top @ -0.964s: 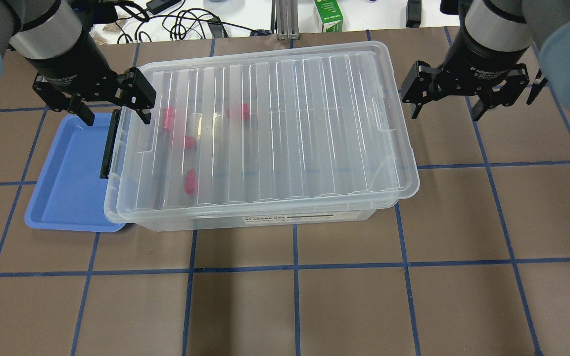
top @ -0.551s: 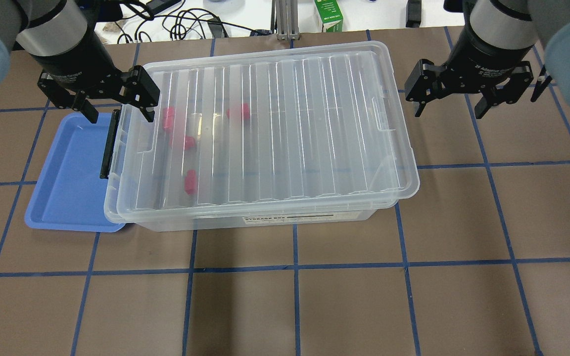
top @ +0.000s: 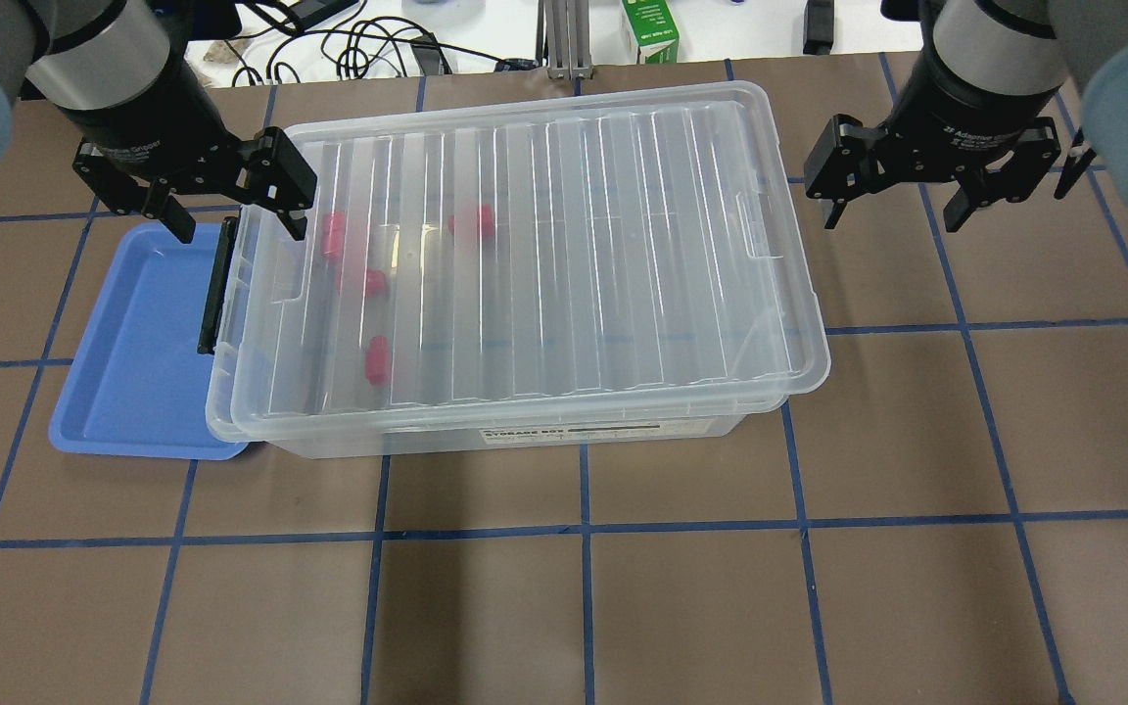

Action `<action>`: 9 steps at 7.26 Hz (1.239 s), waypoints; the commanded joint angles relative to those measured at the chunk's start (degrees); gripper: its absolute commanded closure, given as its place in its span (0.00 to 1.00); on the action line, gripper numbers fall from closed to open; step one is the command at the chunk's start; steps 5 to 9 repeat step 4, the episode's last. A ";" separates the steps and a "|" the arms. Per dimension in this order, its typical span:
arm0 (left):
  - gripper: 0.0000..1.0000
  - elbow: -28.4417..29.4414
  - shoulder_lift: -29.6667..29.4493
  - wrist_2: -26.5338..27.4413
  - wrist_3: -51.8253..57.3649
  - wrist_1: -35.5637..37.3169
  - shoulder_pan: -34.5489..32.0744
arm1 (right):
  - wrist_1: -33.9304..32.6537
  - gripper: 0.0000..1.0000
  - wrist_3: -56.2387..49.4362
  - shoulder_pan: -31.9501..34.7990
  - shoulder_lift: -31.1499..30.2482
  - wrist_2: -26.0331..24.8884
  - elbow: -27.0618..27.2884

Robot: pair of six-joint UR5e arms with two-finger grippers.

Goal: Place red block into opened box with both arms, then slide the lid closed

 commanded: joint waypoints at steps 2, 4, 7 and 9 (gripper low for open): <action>0.00 -0.45 0.30 -0.27 -0.47 -0.03 0.00 | -0.01 0.00 0.05 0.04 -0.03 0.10 0.13; 0.00 -0.45 0.30 -0.27 -0.65 -0.03 0.00 | -0.01 0.00 0.05 0.12 -0.12 0.27 -0.13; 0.00 -0.45 0.30 -0.27 -0.65 -0.03 0.00 | -0.01 0.00 0.05 0.12 -0.12 0.27 -0.13; 0.00 -0.45 0.30 -0.27 -0.65 -0.03 0.00 | -0.01 0.00 0.05 0.12 -0.12 0.27 -0.13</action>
